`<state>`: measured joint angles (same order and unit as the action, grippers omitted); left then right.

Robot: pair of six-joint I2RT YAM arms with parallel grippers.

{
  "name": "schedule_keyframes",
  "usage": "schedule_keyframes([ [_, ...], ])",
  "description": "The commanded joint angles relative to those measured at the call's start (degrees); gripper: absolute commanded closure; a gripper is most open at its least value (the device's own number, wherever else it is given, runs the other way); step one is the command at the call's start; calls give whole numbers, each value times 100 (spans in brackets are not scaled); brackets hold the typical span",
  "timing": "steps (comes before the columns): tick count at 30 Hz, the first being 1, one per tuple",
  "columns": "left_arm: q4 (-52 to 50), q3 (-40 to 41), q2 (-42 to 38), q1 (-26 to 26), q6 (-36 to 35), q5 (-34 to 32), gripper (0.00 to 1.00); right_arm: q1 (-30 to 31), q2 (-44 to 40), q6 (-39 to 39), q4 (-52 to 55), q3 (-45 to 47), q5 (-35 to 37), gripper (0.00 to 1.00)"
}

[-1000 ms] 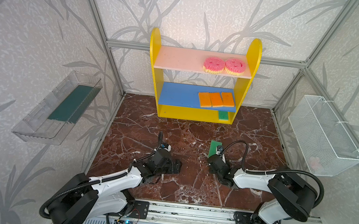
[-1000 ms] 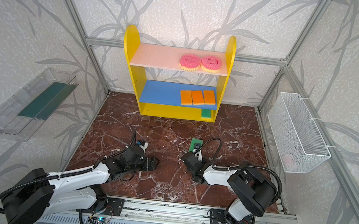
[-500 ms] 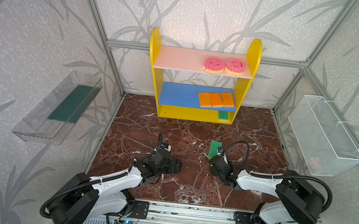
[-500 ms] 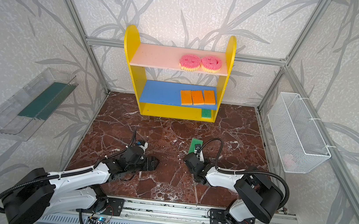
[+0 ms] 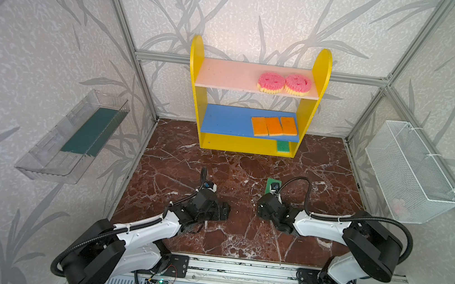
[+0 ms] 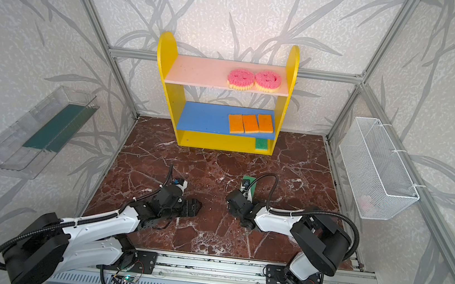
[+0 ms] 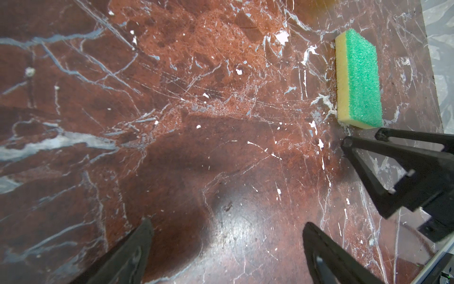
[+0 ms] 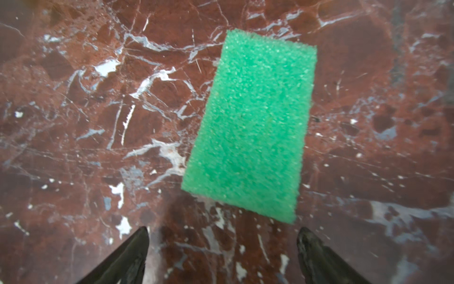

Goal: Arrange cleaning sponges on a shelf
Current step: Rotate the cleaning sponge at the center of the table, then pick up the cleaning sponge at the center of the table.

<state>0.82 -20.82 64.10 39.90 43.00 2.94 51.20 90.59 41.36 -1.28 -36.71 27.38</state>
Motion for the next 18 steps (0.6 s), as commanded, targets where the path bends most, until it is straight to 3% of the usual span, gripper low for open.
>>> schedule_keyframes([
  [1, -104, 2, -184, -26, -82, -186, 3, 35, 224, 449, 108, -174, 124, 6],
  [18, -451, 46, -592, -75, -222, -276, 3, 37, 981, 1290, 936, -847, 600, 8],
])
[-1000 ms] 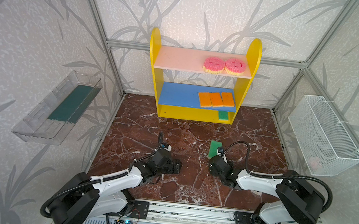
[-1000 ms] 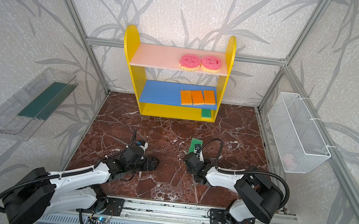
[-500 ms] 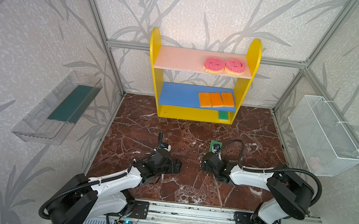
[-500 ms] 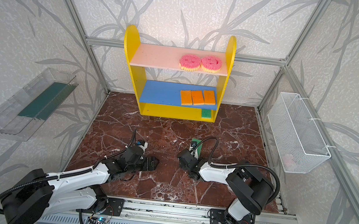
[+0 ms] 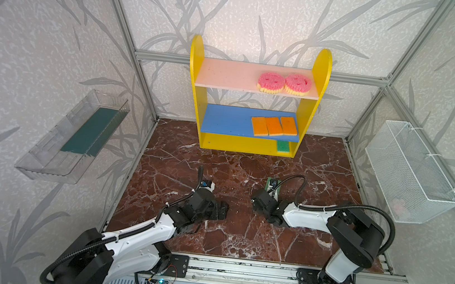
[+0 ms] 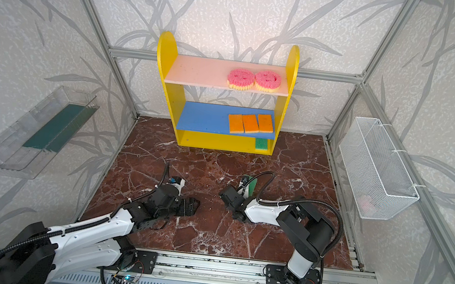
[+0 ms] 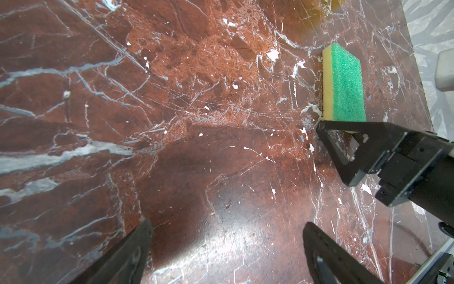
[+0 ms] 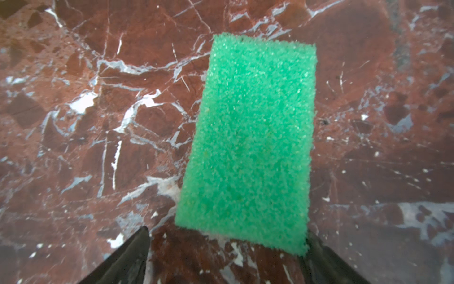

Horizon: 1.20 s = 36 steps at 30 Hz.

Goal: Arrange cleaning sponges on a shelf
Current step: Pick up the cleaning sponge at the center of the table.

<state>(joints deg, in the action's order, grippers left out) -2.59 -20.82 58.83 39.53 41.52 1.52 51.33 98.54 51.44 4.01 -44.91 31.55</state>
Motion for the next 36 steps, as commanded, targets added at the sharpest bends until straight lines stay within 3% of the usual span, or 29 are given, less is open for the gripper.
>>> schedule_keyframes([
  [1, -105, 46, -66, -40, -78, -126, 3, 18, 212, 288, 408, -40, 185, 8],
  [11, -102, 30, -45, -50, -67, -121, 3, 4, 430, 419, 530, -186, 369, 8],
  [19, -66, 108, -41, -58, -38, -145, 3, -45, 482, 428, 270, 55, 369, 29],
  [36, -5, 72, 61, -68, -42, -104, 3, -44, 146, -79, 160, 175, 383, 40],
])
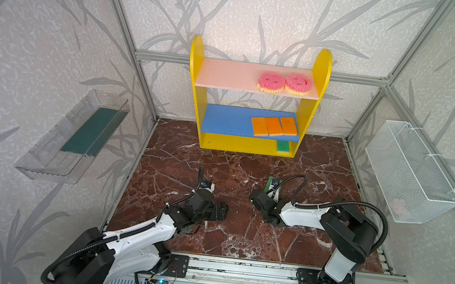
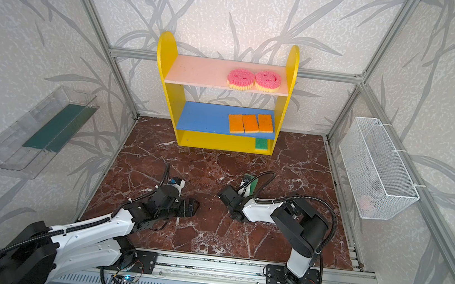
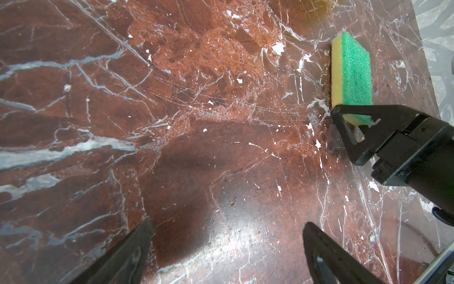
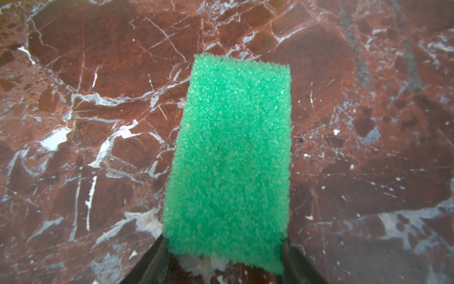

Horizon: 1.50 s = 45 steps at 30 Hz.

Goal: Arrange cleaning sponges on a shelf
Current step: Pick up the cleaning sponge at the center of the table, then place the cleaning sponge at the shelf.

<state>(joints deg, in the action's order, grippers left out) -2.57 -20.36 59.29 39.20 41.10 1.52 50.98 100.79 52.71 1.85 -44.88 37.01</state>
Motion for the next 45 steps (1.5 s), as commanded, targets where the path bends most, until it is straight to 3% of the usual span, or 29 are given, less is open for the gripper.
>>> schedule_keyframes([
  [1, -3, 26, 29, -35, -6, -100, 3, -1, -144, -300, 385, 166, -186, 40],
  [14, 211, 23, 188, -53, -45, -12, 3, 6, -952, -949, 650, 170, -28, 40],
  [20, 200, -19, 249, -87, -144, -20, 3, -39, -938, -1801, 537, -73, 59, 36],
  [32, 356, 19, 239, -167, -309, -255, 3, -1107, -1126, -3474, -630, -219, -1346, 38],
  [45, 995, 16, 963, -245, -474, -223, 3, -2042, 76, -3881, -634, -1697, -2279, 37],
])
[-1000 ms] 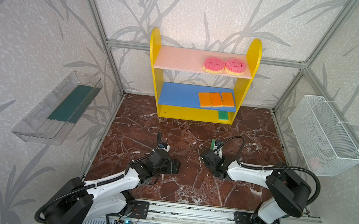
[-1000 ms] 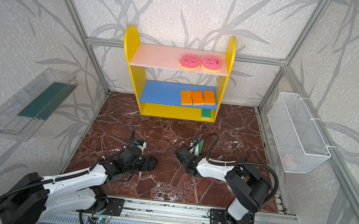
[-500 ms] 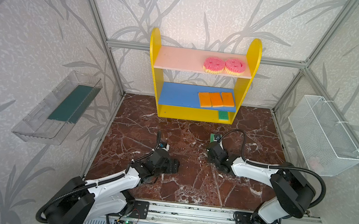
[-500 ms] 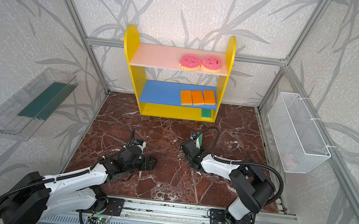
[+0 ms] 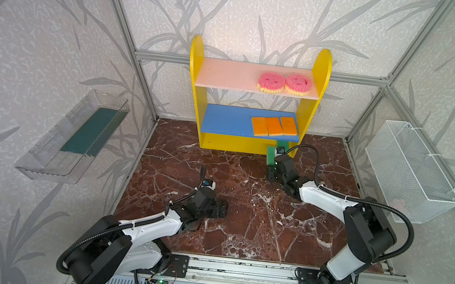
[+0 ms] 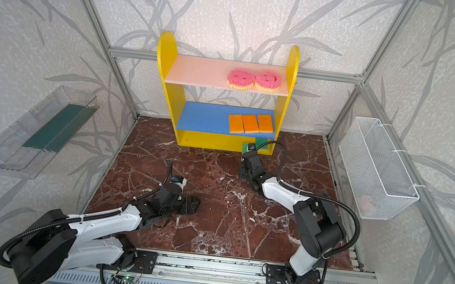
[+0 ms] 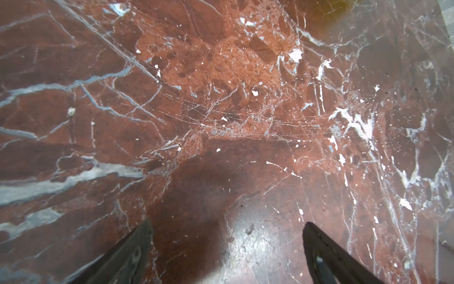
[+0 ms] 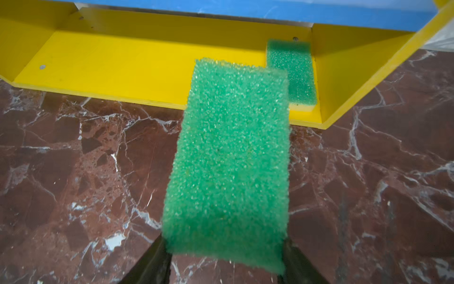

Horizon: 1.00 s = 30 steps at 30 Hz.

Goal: Arrange cleaning sponges on a shelf
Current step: Place the cleaning sponge at the shelf.

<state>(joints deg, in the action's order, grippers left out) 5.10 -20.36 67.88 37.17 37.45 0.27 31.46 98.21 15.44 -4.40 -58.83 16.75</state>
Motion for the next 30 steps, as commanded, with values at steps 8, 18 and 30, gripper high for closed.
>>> schedule_keyframes([
  [8, 327, 12, 10, -107, -187, -75, 3, -340, 1055, -136, -17, -1124, -409, 37],
  [18, 548, 48, 83, -183, -284, 12, 2, -445, 1662, -321, -312, -1671, -355, 37],
  [30, 580, 4, 200, -219, -300, 112, 3, -514, 1987, -304, -850, -1764, -137, 17],
])
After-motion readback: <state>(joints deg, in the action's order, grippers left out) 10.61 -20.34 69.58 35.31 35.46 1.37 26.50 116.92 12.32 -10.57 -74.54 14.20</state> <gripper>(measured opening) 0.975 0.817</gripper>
